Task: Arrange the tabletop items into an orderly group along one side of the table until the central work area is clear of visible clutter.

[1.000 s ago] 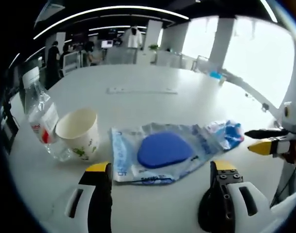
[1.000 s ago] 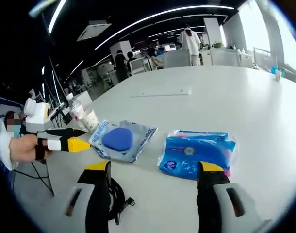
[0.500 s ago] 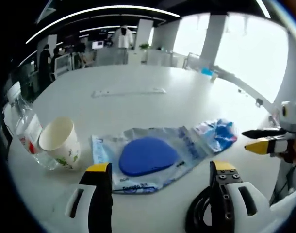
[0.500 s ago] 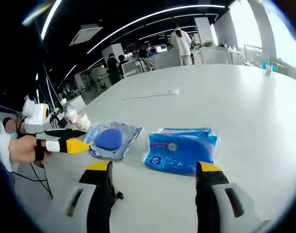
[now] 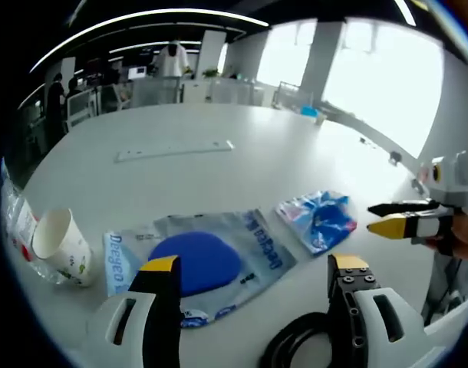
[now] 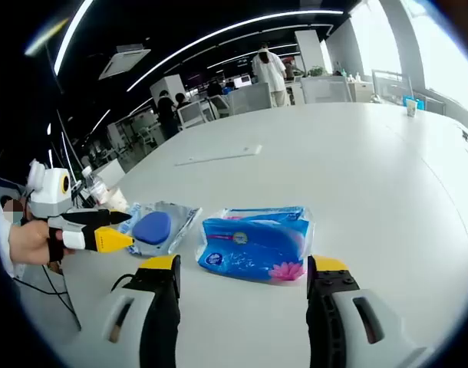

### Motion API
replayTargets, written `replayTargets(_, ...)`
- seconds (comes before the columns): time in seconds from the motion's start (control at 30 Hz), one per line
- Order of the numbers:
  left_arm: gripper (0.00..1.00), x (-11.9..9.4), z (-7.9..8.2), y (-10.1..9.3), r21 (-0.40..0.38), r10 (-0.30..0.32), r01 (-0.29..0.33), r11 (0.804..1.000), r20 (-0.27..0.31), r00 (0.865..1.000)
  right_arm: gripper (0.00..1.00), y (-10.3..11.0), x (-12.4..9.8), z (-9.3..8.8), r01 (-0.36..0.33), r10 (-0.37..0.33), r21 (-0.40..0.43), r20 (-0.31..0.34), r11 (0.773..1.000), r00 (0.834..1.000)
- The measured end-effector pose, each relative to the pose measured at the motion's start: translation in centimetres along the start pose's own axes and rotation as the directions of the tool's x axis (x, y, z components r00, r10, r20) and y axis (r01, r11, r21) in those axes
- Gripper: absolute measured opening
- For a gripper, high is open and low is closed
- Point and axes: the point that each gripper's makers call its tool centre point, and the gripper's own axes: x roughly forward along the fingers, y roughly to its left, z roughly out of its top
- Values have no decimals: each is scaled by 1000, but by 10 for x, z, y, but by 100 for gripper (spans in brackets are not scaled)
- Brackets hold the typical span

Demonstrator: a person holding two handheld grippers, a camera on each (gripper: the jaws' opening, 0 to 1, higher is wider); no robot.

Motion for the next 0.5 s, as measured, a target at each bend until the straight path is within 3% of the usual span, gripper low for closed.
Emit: replayTargets(0.5,67,37,15,-53,31,-111,112,993,-32,993,59,-36,7,7,55,-57,64,20,996,998)
